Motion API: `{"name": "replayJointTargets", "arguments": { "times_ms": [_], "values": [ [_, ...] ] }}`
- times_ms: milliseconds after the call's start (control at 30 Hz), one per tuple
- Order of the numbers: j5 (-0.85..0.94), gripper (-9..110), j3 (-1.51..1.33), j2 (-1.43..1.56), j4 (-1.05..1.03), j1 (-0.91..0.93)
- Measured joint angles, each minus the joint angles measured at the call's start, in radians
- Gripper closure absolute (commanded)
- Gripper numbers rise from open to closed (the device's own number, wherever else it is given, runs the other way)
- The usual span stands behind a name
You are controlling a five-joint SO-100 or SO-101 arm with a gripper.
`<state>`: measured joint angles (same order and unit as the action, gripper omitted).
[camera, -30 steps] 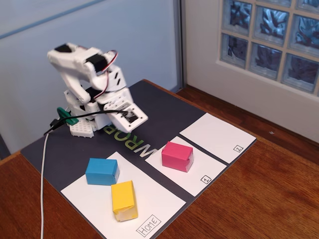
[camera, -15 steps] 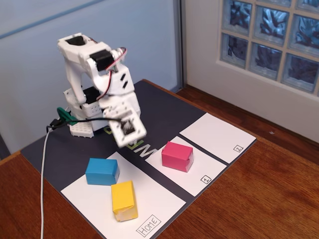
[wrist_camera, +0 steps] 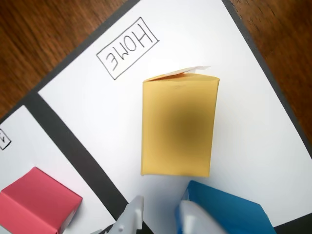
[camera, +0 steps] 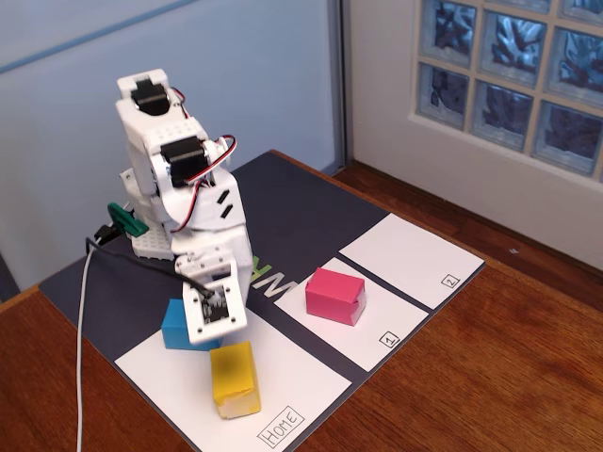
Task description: Move box yellow to zone 2
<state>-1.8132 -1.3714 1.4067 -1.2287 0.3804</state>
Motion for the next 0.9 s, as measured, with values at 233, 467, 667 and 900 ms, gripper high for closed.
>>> {"name": "replayJointTargets", "arguments": {
  "times_ms": [233, 467, 667, 900],
  "values": [
    [-0.018, 57, 0.071, -0.100, -0.003, -0.018],
    [-0.028, 59, 0.074, -0.149, 0.021, -0.043],
    [-0.028, 60, 0.072, -0.212, 0.089, -0.058],
    [-0.028, 61, 0.077, -0.267, 0.140, -0.063]
  ]
}}
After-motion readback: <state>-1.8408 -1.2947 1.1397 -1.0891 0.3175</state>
